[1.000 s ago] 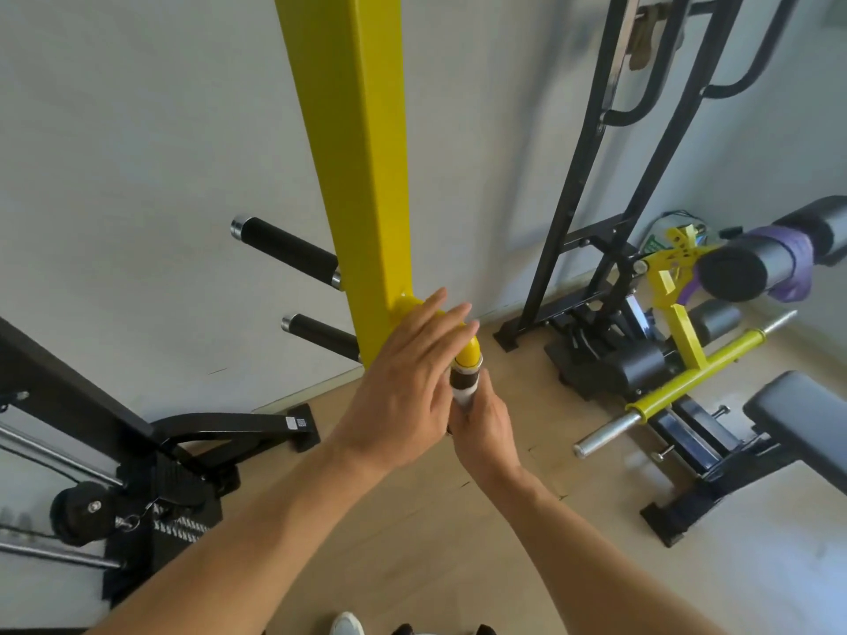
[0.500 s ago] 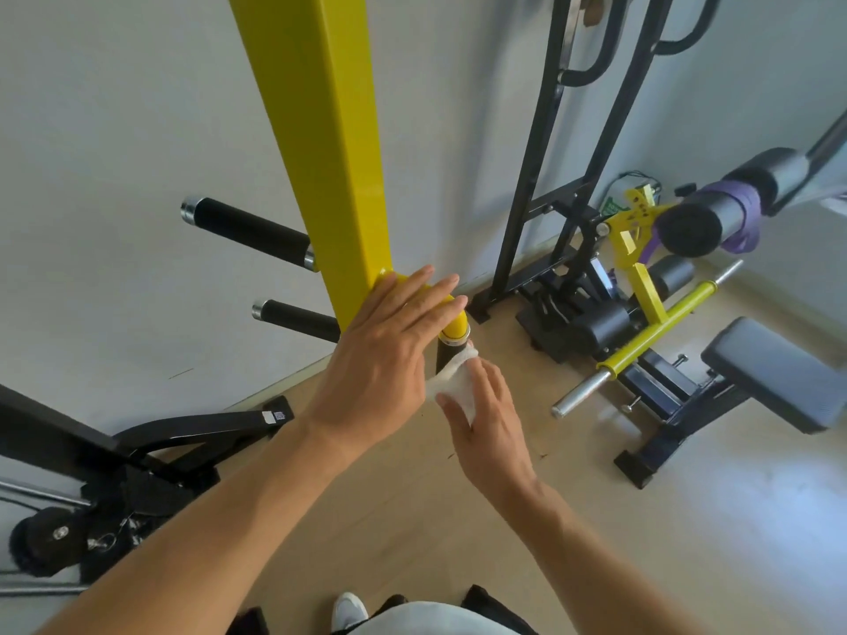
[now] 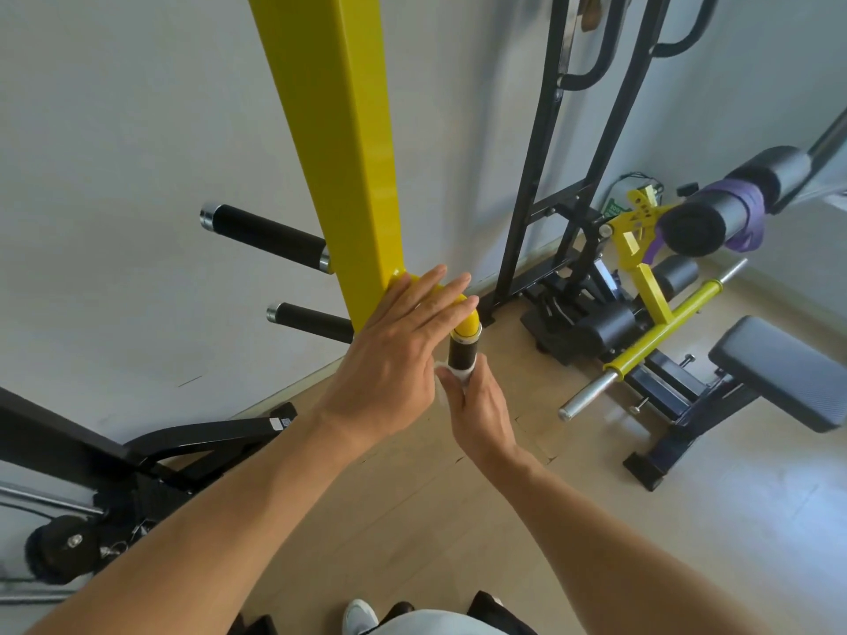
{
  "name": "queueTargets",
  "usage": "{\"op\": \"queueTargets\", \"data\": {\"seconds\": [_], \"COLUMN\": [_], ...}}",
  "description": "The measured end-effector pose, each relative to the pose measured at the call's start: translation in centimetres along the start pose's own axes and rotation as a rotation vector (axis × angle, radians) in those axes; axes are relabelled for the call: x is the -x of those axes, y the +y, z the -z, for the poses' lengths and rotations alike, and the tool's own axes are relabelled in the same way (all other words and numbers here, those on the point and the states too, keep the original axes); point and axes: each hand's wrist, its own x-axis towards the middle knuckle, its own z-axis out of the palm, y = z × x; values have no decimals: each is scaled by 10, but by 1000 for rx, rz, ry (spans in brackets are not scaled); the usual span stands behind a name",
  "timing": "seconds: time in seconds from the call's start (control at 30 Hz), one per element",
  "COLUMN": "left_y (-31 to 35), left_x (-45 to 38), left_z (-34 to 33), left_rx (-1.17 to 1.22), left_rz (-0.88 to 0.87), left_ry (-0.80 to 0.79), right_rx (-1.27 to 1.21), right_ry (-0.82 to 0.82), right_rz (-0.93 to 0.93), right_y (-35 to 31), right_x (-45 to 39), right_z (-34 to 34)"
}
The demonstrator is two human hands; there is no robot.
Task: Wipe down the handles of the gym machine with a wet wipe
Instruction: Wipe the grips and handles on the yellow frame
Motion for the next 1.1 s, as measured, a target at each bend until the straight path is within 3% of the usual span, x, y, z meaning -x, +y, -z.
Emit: {"op": "queueTargets", "data": {"seconds": [0.17, 0.37, 0.6, 0.8, 1.1], "left_y": [0, 3, 4, 3, 8], "left_x": [5, 6, 5, 6, 13], "left_z": [1, 1, 2, 1, -1], "left_rx": [27, 29, 56, 48, 90], "left_rz": [-15, -16, -14, -28, -36], "left_ry": [17, -18, -1, 8, 45], "right_rx": [-225, -30, -247, -70, -258], "right_ry": [159, -52, 181, -97, 167], "right_rz": [189, -62, 152, -179, 33], "right_y": [-33, 7, -44, 11, -43], "right_x": [-12, 11, -16, 7, -5], "right_z": [7, -5, 17, -4, 15]}}
